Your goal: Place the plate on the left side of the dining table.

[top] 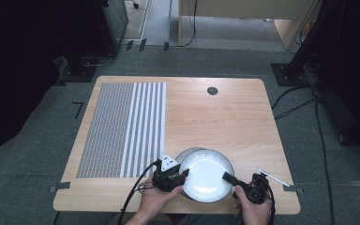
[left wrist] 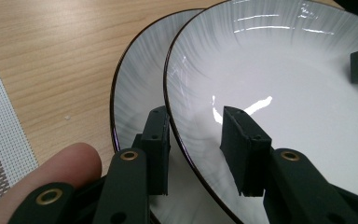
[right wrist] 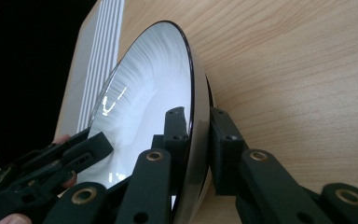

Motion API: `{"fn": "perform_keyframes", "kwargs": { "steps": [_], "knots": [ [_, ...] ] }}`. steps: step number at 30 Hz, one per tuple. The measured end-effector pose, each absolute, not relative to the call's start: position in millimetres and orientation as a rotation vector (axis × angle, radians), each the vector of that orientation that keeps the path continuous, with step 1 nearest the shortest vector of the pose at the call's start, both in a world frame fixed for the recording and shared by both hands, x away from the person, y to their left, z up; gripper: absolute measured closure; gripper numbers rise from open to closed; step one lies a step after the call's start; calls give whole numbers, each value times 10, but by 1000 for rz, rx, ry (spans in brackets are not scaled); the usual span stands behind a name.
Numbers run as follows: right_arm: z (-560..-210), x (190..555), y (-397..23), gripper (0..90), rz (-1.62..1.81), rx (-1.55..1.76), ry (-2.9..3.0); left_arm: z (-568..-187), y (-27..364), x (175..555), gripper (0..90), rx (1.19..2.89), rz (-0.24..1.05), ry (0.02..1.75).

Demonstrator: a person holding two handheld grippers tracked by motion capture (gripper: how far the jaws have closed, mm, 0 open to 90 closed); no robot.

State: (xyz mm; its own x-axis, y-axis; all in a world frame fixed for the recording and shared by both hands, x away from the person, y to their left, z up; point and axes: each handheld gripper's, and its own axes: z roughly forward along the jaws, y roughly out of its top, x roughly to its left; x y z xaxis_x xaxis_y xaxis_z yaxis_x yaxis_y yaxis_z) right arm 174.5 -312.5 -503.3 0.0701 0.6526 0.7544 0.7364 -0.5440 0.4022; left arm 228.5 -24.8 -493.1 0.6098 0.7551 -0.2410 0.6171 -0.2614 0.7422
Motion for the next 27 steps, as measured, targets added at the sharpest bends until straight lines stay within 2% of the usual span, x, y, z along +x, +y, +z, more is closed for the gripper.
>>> {"fn": "perform_keyframes", "kwargs": {
  "steps": [11,12,17,27],
  "knots": [
    [-5068,1724,-3186,805,-1544,-2231,-1282,-4842,-213,2291,566,1942,123,1045],
    [-5056,1716,-3205,790,-1582,-2208,-1242,-4840,-211,2294,528,1941,111,1041],
    [-5003,1704,-3185,790,-1598,-2200,-1283,-4820,-196,2304,493,1935,70,1038],
    [-4932,1762,-3089,791,-1616,-2162,-1279,-4700,-97,2332,496,1900,94,1070]
  ]
}}
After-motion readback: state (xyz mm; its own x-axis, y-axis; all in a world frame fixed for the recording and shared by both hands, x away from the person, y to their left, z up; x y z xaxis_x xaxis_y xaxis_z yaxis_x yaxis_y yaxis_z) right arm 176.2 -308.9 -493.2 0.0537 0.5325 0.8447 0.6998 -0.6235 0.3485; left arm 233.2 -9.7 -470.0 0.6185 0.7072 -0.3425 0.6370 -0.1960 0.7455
